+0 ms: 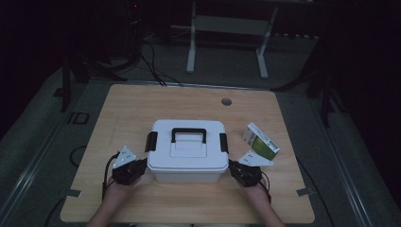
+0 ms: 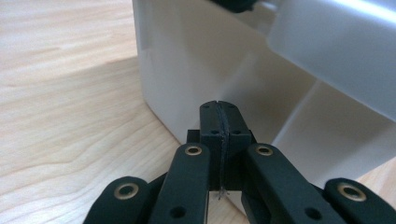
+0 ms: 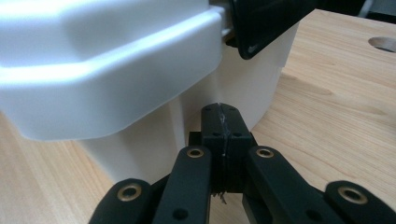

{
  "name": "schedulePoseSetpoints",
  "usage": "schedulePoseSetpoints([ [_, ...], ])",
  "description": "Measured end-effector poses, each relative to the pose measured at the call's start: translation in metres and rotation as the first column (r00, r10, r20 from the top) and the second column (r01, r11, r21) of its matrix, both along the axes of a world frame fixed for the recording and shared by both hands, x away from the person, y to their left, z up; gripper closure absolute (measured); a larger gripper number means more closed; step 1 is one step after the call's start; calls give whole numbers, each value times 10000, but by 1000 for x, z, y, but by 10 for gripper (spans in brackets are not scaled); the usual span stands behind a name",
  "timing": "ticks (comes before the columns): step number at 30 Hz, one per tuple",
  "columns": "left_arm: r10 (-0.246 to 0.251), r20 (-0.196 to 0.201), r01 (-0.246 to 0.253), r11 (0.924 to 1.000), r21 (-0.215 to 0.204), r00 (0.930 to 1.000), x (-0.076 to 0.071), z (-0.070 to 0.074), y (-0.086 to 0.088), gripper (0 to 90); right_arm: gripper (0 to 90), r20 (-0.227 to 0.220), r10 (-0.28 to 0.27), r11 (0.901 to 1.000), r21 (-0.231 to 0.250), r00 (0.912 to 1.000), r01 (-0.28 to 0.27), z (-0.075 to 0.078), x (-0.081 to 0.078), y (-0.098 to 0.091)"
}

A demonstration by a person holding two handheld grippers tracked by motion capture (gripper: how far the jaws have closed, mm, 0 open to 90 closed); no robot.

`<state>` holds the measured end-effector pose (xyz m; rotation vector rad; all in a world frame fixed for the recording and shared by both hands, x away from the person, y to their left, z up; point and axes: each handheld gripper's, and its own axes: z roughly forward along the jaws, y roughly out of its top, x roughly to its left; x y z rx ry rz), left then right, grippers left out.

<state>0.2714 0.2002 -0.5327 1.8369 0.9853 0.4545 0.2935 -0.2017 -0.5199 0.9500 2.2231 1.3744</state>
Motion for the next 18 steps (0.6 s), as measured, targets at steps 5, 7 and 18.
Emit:
schedulePoseSetpoints([
  [5, -274, -329, 263, 9991, -345, 9991, 6, -3, 7, 859, 793, -65, -139, 9998, 143, 9999, 140, -1, 3, -3],
  [7, -250, -359, 244, 9995, -179, 9990, 7, -4, 9, 849, 750, -121, -261, 9992, 308, 9996, 265, -4, 6, -7],
  [18, 89, -1466, -26, 9991, 433, 9892, 14, -7, 25, 471, 305, 212, -394, 9981, -470, 9990, 403, -12, 12, -23],
])
